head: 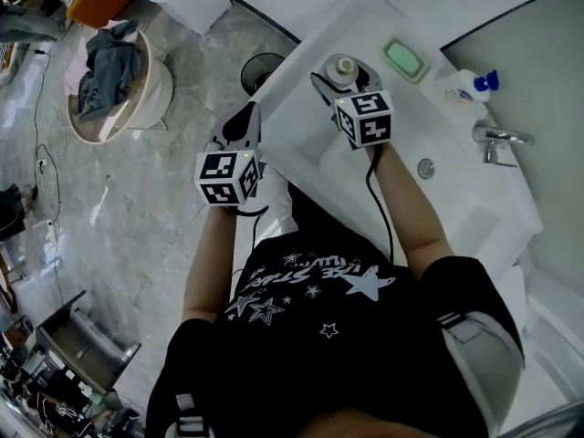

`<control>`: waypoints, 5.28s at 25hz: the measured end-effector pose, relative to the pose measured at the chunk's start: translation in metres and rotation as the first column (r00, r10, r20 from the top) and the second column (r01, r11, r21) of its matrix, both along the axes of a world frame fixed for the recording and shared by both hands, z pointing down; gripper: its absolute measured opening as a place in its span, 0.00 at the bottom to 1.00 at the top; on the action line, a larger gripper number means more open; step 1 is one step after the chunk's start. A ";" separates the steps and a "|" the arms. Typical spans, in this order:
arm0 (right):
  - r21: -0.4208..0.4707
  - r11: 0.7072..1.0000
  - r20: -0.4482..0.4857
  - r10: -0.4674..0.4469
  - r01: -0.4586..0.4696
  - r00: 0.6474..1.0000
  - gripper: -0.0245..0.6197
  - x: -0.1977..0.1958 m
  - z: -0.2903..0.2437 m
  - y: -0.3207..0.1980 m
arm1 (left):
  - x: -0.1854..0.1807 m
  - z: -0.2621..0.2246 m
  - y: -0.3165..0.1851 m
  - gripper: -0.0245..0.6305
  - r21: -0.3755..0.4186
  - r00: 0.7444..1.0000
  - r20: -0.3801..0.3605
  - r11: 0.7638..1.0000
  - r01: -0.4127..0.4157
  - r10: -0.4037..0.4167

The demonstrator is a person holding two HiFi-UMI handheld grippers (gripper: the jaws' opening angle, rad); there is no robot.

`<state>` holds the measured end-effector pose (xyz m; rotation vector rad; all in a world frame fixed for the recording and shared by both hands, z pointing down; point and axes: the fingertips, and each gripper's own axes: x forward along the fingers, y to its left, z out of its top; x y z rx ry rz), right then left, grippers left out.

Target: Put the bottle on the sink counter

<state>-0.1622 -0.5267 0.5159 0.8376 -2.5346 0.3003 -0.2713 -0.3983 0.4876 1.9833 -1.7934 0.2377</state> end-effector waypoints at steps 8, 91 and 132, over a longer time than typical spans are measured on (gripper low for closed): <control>0.026 1.000 -0.052 -0.015 0.016 0.999 0.54 -0.014 0.023 -0.029 | -0.008 0.016 -0.031 0.05 -0.025 1.000 -0.002 1.000 0.014 -0.014; 0.078 0.994 0.004 0.080 -0.080 0.997 0.54 0.032 -0.033 0.129 | 0.021 -0.037 0.154 0.05 0.105 0.998 -0.005 0.993 0.058 -0.057; 0.141 0.982 0.022 0.123 -0.125 0.992 0.05 0.135 -0.094 0.424 | 0.112 -0.068 0.421 0.05 0.177 1.000 -0.005 0.984 0.027 -0.027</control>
